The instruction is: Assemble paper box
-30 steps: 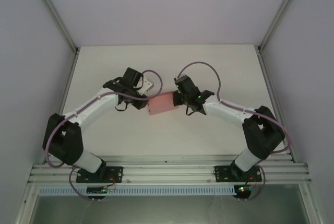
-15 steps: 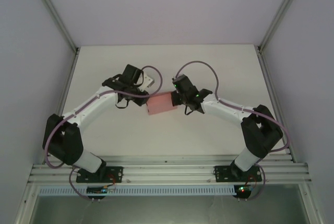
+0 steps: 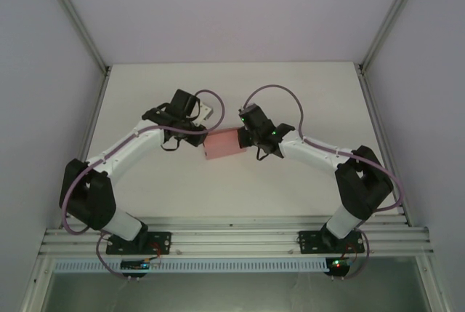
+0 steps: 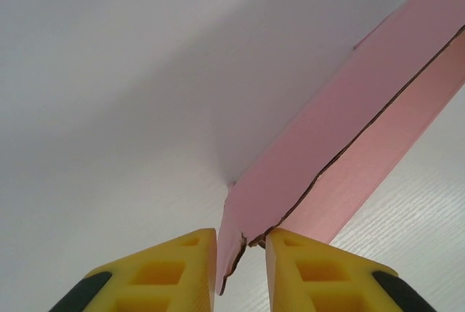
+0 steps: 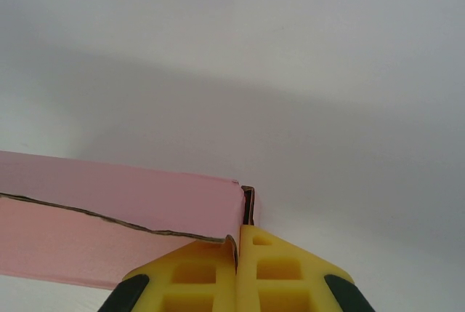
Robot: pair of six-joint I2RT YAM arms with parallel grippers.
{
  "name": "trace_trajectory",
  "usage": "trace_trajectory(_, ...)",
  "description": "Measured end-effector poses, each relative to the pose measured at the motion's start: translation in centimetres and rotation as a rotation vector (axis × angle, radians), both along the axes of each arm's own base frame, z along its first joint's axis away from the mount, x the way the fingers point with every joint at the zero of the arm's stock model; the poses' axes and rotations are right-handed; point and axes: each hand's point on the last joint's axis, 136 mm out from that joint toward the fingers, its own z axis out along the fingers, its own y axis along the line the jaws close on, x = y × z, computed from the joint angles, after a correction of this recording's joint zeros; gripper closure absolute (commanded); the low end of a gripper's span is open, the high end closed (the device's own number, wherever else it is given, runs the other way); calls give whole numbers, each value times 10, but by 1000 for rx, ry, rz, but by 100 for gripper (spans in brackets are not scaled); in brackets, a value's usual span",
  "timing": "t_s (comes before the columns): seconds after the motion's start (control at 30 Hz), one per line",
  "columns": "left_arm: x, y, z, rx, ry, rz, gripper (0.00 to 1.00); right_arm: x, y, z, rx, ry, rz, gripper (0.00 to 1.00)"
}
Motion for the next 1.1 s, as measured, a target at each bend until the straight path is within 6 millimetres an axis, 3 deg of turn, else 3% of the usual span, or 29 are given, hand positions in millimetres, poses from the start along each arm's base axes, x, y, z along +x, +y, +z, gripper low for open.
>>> trace_trajectory(0.1, 0, 0, 0, 0, 1, 4, 76, 0, 0, 0, 0, 0, 0, 100)
trace_trajectory(0.2, 0, 1, -1, 1, 6, 12, 83, 0, 0, 0, 0, 0, 0, 100)
trace_trajectory(0.37, -1, 2, -3, 7, 10, 13, 82, 0, 0, 0, 0, 0, 1, 100)
trace_trajectory(0.47, -1, 2, -4, 8, 12, 14, 76, 0, 0, 0, -3, -2, 3, 100)
trace_trajectory(0.87, 0, 2, -17, 18, 50, 37, 99, 0, 0, 0, -10, -7, 6, 100)
trace_trajectory(1.1, -3, -3, -12, -83, 161, 206, 100, -7, 0, 0, -77, -33, -42, 100)
